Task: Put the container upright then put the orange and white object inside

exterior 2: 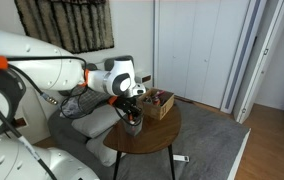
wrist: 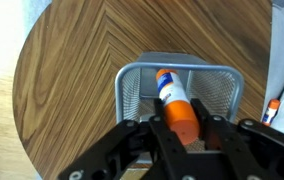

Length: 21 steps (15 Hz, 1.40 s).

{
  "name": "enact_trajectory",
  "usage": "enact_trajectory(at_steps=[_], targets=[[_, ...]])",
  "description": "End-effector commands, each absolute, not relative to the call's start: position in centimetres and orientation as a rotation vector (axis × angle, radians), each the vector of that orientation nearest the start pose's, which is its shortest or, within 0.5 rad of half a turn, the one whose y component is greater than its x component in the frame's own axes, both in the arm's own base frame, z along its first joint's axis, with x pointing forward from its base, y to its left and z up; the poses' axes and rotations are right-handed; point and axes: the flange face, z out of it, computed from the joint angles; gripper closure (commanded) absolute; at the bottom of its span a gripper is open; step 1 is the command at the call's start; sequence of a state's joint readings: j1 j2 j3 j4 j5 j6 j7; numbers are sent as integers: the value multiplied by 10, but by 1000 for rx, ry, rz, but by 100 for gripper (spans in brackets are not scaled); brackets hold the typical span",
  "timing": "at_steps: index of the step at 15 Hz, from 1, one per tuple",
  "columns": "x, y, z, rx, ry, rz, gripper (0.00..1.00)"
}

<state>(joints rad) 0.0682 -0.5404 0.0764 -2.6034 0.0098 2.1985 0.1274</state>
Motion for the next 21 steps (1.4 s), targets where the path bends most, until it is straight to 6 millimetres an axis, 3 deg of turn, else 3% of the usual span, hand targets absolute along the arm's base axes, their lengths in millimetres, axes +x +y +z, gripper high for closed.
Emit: enact_trajectory(at_steps=[1,3,4,5,11,21], targets=[[384,55,436,-3116,1,-241,88],[385,55,433,-3115,5,-245,78],[385,55,433,-3116,9,-249,54],[385,55,437,-3114,12,-260,42],[377,54,466,-3098,9,-375,2],[354,53,506,-3102,13,-457,0]])
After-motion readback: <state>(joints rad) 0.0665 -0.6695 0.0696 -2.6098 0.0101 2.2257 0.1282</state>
